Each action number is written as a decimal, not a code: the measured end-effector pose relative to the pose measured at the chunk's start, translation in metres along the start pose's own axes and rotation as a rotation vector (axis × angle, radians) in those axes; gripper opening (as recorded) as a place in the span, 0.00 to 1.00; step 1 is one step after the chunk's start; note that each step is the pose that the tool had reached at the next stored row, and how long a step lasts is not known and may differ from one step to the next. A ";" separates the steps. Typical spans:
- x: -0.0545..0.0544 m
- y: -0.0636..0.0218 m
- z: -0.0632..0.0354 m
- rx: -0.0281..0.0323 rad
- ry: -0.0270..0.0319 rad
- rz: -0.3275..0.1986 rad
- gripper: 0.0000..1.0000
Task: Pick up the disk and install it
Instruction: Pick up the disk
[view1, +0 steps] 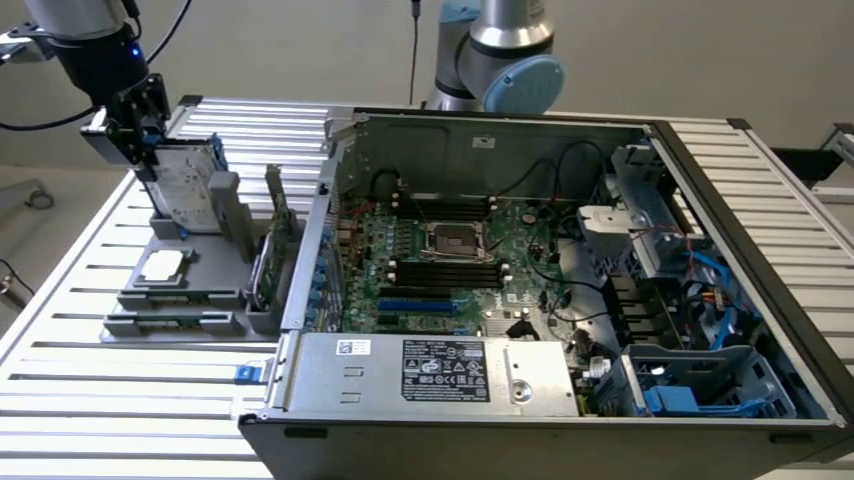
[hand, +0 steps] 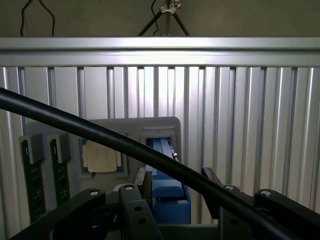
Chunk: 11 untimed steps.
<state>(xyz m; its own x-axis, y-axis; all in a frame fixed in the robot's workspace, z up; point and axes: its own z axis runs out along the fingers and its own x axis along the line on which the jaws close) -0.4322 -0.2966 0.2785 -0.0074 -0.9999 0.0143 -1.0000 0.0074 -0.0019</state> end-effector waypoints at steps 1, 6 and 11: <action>0.000 -0.0001 0.0000 -0.0003 0.0004 0.000 0.56; 0.000 -0.0003 0.0000 -0.0030 0.0063 0.000 0.56; -0.001 -0.0005 0.0000 -0.0030 0.0117 0.000 0.56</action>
<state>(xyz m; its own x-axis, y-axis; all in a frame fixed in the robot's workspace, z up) -0.4317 -0.2960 0.2785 -0.0073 -0.9996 0.0261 -1.0000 0.0073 0.0011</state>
